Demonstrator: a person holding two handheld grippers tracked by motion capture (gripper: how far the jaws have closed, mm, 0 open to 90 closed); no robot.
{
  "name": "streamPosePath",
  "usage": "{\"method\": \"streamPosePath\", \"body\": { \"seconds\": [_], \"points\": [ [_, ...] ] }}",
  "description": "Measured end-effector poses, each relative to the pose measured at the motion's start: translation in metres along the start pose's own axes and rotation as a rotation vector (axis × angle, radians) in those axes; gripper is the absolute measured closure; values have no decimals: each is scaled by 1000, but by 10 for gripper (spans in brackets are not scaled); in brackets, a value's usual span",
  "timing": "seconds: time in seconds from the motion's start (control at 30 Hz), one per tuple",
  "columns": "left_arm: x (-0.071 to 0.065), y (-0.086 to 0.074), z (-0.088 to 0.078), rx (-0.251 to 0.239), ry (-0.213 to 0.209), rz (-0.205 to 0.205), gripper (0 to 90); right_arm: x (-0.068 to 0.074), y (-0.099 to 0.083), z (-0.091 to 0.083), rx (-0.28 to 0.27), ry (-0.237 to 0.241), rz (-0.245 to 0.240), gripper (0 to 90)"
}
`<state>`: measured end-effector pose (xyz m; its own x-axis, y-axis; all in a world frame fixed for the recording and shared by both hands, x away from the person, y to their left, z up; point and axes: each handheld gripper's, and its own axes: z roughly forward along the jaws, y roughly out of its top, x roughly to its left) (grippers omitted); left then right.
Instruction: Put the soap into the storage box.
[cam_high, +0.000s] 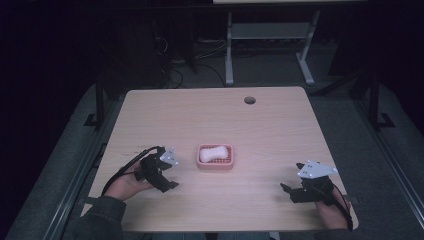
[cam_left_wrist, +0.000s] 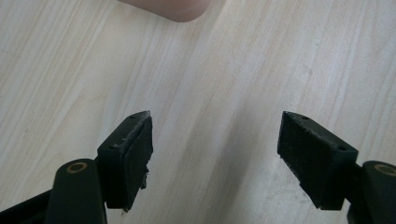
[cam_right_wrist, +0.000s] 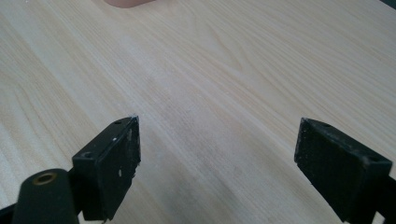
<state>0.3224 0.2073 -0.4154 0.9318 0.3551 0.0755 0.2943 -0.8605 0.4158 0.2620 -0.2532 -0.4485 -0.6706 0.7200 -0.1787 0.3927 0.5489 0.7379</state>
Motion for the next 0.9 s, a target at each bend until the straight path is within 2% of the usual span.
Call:
{"method": "streamPosePath", "body": {
  "seconds": [0.4, 0.47, 0.9],
  "points": [
    [-6, -11, -4, -9, 8, -1, 255, 1, 0, 1, 5, 2, -1, 138],
    [-7, -14, -4, -14, 5, -14, 255, 1, 0, 1, 6, 2, -1, 138],
    [-11, -28, -5, -19, 27, -27, 255, 2, 0, 1, 8, 1, -11, 138]
  ]
}}
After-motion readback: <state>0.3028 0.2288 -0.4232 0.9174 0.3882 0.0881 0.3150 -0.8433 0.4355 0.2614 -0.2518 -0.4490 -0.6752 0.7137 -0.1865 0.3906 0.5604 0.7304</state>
